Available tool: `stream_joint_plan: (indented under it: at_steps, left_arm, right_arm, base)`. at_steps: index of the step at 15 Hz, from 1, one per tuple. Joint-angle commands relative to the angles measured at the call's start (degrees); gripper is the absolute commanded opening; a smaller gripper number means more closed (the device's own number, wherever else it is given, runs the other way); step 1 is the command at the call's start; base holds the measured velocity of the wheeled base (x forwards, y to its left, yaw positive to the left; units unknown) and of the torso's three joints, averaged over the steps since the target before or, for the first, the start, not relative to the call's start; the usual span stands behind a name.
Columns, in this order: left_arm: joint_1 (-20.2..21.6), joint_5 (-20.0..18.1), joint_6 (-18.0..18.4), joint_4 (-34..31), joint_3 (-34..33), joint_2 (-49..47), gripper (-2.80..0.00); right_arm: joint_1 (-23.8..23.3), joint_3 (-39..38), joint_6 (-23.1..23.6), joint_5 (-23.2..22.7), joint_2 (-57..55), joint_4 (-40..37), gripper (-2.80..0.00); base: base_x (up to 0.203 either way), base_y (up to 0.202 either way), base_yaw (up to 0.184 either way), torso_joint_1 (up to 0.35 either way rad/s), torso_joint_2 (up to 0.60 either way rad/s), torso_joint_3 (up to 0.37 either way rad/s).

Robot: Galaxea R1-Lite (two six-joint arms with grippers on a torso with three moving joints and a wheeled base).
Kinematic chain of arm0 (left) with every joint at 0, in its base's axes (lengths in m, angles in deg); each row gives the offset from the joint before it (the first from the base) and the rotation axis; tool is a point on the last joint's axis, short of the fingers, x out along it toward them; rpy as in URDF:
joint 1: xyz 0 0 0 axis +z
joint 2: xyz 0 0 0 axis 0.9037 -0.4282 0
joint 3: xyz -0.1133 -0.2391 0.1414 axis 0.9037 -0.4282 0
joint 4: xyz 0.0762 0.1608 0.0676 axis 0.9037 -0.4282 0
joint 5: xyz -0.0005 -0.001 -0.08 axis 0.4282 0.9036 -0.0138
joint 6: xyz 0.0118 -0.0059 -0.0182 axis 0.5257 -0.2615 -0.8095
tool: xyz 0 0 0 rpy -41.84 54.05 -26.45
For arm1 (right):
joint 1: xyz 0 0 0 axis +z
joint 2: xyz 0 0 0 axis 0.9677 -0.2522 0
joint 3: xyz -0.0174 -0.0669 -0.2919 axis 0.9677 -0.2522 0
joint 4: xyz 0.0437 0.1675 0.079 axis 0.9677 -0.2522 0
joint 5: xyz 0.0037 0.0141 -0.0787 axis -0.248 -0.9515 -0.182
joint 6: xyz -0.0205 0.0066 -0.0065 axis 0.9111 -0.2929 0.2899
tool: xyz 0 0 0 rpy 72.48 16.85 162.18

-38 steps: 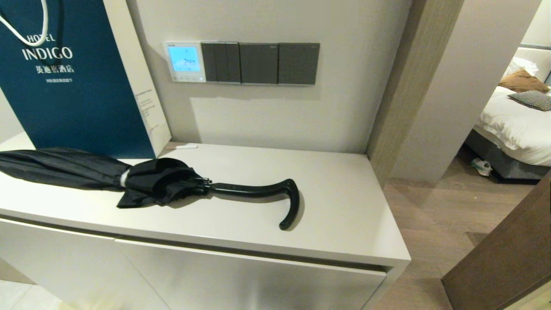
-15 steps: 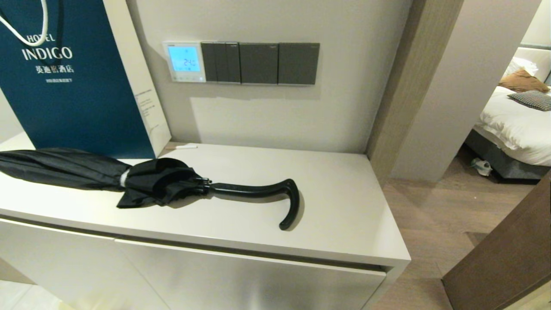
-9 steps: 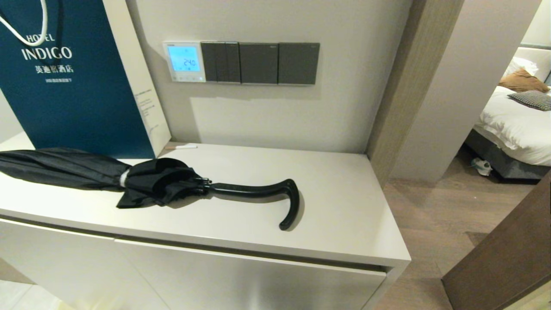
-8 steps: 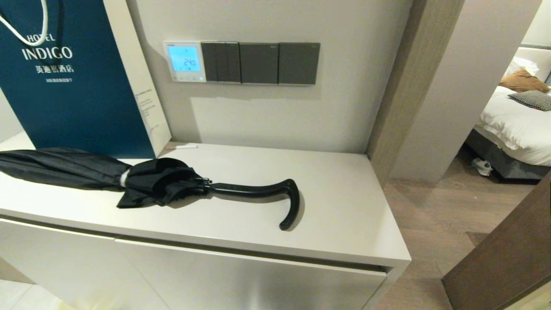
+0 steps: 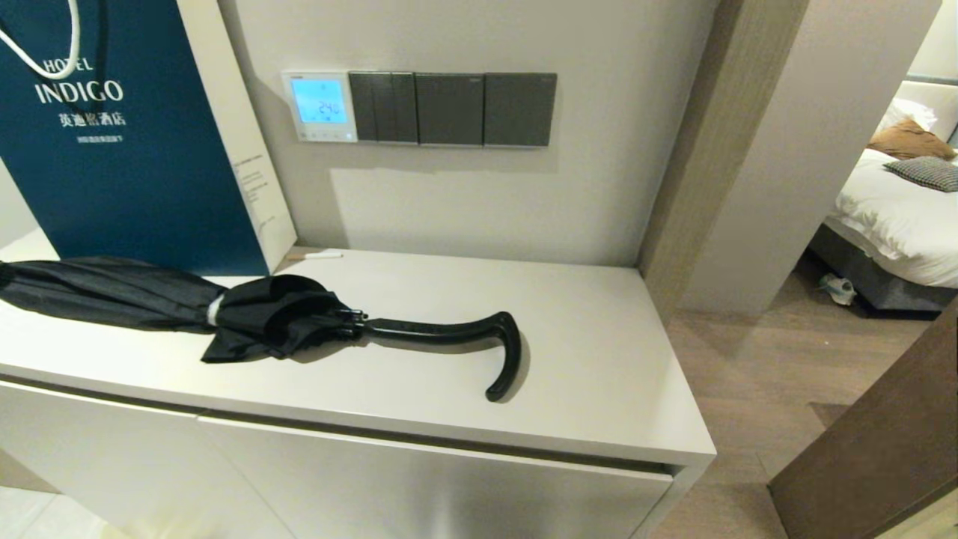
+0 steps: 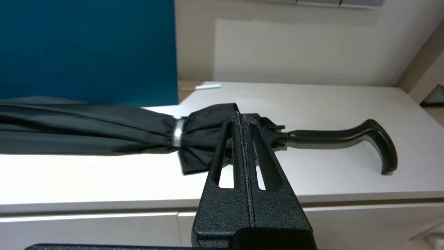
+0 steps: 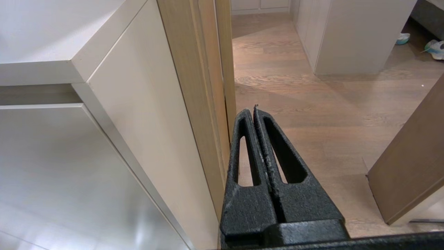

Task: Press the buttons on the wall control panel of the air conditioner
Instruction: Turn off the central air conditioner

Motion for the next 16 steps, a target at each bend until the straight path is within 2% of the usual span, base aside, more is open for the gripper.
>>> stream_joint_plan:
  at_steps: [1,4,5,10,16]
  left_arm:
    - [-0.34,-0.09,-0.08,0.09,0.23,-3.49,-2.8]
    - [-0.34,-0.09,-0.08,0.09,0.23,-3.49,-2.8]
    - [-1.61,0.3,-0.65,0.84,1.28,-4.51,-2.8]
    - [-12.92,2.2,-3.48,4.61,8.25,-23.57,-2.8]
    - [-13.66,2.68,-3.95,5.28,8.98,-24.16,-2.8]
  right_arm:
    - [0.0,0.0,0.04,0.02,-0.08,0.0,-2.8]
    - [0.0,0.0,0.04,0.02,-0.08,0.0,-2.8]
    - [0.0,-0.09,0.04,0.02,-0.08,0.0,-2.8]
    - [0.0,-0.09,0.04,0.02,-0.08,0.0,-2.8]
    - [0.0,-0.09,0.04,0.02,-0.08,0.0,-2.8]
  base:
    - [0.0,0.0,0.0,0.0,0.0,0.0]
    - [0.0,0.0,0.0,0.0,0.0,0.0]
    - [0.0,0.0,0.0,0.0,0.0,0.0]
    - [0.0,0.0,0.0,0.0,0.0,0.0]
    - [0.0,0.0,0.0,0.0,0.0,0.0]
